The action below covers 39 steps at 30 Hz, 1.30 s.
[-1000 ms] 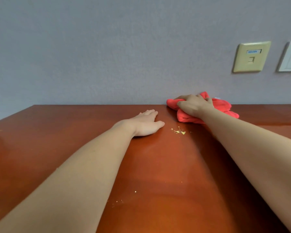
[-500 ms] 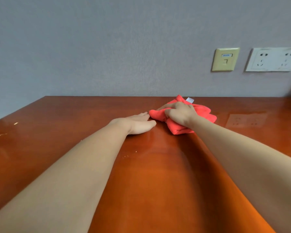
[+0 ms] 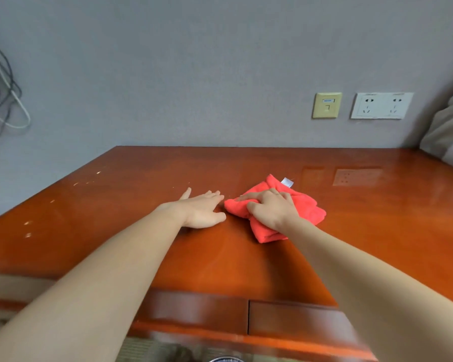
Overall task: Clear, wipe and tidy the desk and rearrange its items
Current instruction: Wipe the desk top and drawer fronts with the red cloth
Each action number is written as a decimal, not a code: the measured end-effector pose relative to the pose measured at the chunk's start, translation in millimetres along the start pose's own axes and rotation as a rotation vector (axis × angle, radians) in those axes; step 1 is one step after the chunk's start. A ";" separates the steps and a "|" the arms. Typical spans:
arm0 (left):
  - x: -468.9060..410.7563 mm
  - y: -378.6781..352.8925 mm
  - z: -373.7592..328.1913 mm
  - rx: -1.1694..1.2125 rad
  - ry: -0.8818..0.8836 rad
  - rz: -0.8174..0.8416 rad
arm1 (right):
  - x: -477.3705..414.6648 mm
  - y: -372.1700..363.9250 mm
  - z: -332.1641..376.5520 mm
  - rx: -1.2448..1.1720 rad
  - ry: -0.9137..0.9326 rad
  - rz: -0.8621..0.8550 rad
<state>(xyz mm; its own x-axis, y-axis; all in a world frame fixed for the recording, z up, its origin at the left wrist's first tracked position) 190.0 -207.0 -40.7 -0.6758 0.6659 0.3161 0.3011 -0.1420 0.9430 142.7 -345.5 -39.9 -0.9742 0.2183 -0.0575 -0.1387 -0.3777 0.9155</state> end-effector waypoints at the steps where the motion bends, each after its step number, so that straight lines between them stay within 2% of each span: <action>1: 12.6 -4.3 -1.7 0.000 -0.008 -0.007 | 14.0 -1.7 6.7 0.005 -0.003 -0.002; 8: 84.9 -35.0 -24.8 0.016 -0.093 -0.028 | 103.2 -9.4 55.1 0.024 0.000 -0.046; 13: 124.8 -45.2 -25.7 0.003 -0.107 -0.121 | 142.6 -17.6 74.4 0.012 0.005 -0.043; 21: 163.4 -46.9 -22.6 0.010 -0.100 -0.309 | 173.6 -24.2 92.4 -0.017 0.006 -0.041; 25: 169.0 -43.0 -22.1 -0.069 -0.045 -0.406 | 173.3 -29.4 93.6 -0.013 0.044 0.024; 29: 167.1 -38.3 -17.0 -0.165 -0.008 -0.445 | 171.2 -18.8 83.0 -0.109 0.092 0.045; 33: 166.3 -30.7 -7.2 -0.194 0.003 -0.462 | 170.5 -16.7 79.0 0.173 0.163 0.054; 39: 163.9 -22.8 22.3 -0.192 0.106 -0.476 | 163.3 -37.5 89.8 0.242 0.222 0.108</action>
<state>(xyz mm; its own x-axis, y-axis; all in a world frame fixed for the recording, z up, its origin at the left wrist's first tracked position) 87.4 -78.3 -12.7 -0.7754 0.6128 -0.1525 -0.1781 0.0195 0.9838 4.8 -214.9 -47.9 -0.9996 -0.0229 -0.0162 -0.0124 -0.1573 0.9875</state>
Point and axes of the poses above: each hand's wrist, its own x-axis away from the middle knuckle, its own y-axis out of the back of the hand, z = x × y, the point moved 10 cm from there along -x, towards the middle knuckle, and after that the axes turned 3 degrees about z, right-handed, at the moved point
